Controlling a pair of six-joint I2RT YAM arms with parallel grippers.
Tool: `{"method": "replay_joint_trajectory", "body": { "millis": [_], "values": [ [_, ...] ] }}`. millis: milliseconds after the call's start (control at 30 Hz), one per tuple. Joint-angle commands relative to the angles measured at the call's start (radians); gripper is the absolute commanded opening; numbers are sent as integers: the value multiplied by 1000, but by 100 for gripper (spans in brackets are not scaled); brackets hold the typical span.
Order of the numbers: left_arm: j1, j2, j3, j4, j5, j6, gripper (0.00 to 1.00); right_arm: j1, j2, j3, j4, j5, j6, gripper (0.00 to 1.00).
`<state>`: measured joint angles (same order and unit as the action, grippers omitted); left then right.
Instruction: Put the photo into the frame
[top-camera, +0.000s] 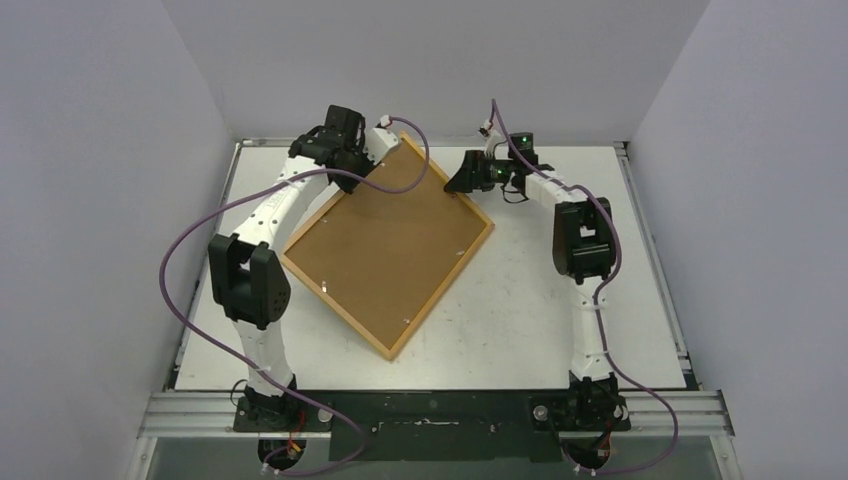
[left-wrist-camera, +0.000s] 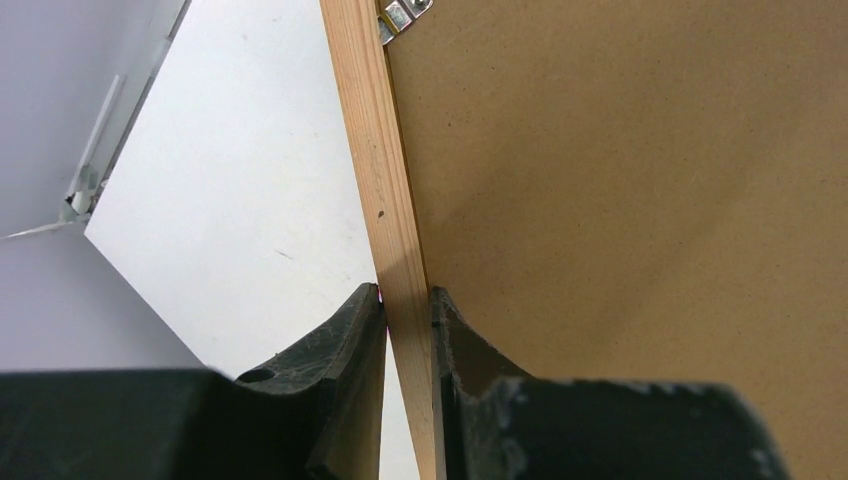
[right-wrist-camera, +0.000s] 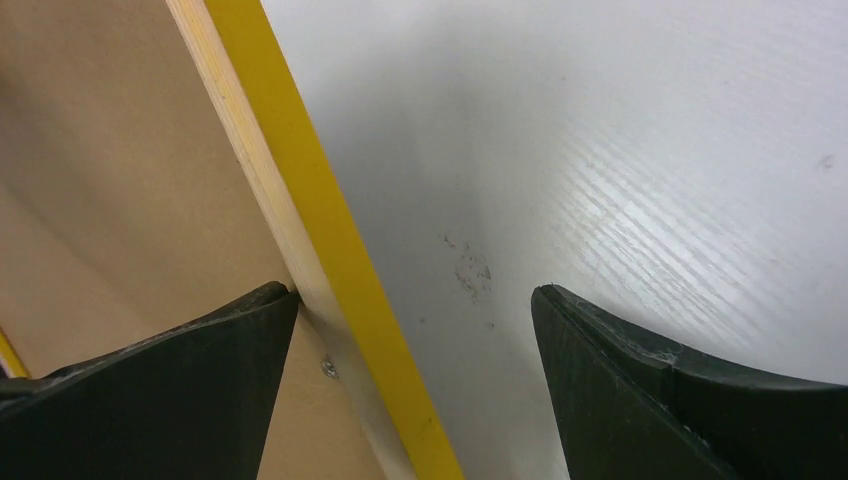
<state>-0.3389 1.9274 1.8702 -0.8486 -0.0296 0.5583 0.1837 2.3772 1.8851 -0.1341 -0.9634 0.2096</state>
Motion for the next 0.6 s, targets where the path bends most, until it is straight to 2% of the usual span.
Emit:
{"method": "replay_joint_trajectory", "body": {
  "millis": [0,100,167,367,433,567],
  "values": [
    [-13,-84,4,60,-11,62,0,-10,50,84,225,-160,141,90],
    [-18,-81,2,62,-9,68,0,-11,87,98,354,-205,251,90],
    [-20,-81,-5,71,-8,73,0,-12,101,76,523,-242,361,90],
    [-22,-78,-16,89,-19,90,0,-5,232,93,1121,-338,887,90],
    [-22,-76,-13,93,-15,91,0,-2,269,102,1263,-354,1025,90],
    [-23,-69,-11,103,-11,88,0,8,277,72,1302,-370,1066,90]
  ]
}}
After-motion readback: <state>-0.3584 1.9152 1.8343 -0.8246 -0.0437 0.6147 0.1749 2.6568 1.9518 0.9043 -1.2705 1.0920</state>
